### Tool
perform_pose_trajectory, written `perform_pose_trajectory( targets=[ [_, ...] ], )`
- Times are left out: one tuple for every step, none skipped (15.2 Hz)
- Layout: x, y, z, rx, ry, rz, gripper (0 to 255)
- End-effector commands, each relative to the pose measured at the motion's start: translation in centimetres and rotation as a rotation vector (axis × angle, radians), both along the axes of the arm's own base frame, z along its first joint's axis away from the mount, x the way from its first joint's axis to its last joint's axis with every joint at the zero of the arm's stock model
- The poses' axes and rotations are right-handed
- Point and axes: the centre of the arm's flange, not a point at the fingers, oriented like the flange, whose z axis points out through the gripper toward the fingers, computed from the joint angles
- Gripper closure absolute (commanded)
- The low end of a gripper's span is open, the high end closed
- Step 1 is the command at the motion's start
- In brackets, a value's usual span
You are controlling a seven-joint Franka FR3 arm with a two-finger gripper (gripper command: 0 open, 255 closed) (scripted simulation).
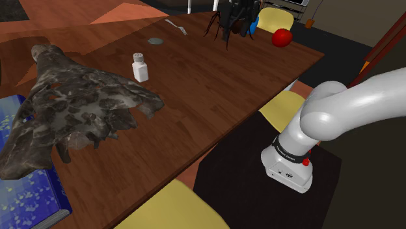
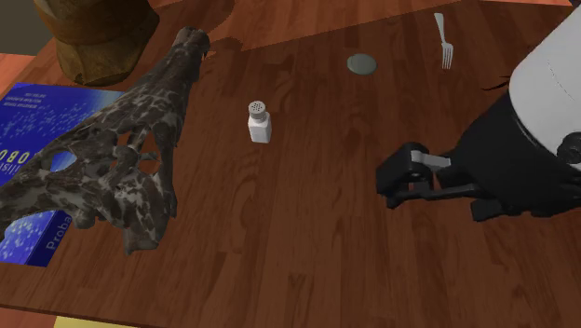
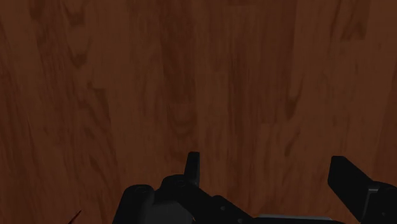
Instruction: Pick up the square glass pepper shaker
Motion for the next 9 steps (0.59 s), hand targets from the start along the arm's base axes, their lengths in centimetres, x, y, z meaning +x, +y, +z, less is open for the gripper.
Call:
perform_pose_trajectory(
  targets=[
    [1.4,2.0,-0.7,0.001,-0.017,0.005,0],
    [2.1,2.9,-1.1,0.000,-0.025,0.008,0],
    [2.8,3.8,-1.5,0.000,-0.032,0.011,0],
    [3.6,4.7,-2.0,0.000,-0.040,0.014,0],
    [4.3,5.7,-2.4,0.000,-0.048,0.016,0],
    [5.0,6.6,-2.8,-0.001,-0.056,0.019,0],
    [5.7,7.5,-3.2,-0.001,-0.063,0.022,0],
    [6.5,8.5,-3.6,-0.001,-0.071,0.025,0],
    [7.2,9.4,-3.9,-0.001,-0.079,0.028,0]
  ],
)
